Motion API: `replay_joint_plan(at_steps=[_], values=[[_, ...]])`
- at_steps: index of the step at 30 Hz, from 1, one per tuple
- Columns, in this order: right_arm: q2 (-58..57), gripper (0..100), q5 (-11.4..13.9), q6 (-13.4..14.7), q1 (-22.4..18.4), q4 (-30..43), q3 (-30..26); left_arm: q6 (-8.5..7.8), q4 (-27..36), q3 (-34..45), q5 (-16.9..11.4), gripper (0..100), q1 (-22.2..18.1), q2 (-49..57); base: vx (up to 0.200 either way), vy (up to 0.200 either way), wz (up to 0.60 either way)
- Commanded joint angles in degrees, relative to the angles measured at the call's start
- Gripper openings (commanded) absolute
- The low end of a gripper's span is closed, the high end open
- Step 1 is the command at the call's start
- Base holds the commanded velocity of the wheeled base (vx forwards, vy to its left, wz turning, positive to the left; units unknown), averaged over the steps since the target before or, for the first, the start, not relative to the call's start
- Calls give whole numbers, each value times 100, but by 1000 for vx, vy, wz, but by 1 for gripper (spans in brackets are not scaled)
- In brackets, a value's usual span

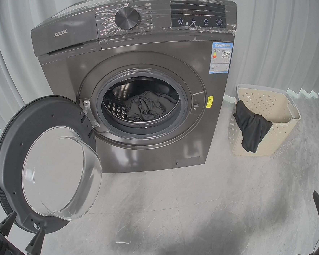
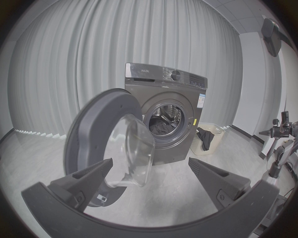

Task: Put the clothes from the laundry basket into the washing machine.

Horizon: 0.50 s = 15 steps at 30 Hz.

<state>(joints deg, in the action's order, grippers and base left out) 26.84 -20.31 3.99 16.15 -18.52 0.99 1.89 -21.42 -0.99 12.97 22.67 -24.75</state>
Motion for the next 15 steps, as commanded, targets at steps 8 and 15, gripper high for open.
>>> replay_joint_plan(at_steps=[8,15], values=[[-2526,100,1460,-390,-1598,1702,-20,-40,788,99,-427,100,-1204,1622,0,0,0],[-2684,100,1627,-530,-1633,1790,7,-312,1307,99,-594,100,-1687,1974,0,0,0]])
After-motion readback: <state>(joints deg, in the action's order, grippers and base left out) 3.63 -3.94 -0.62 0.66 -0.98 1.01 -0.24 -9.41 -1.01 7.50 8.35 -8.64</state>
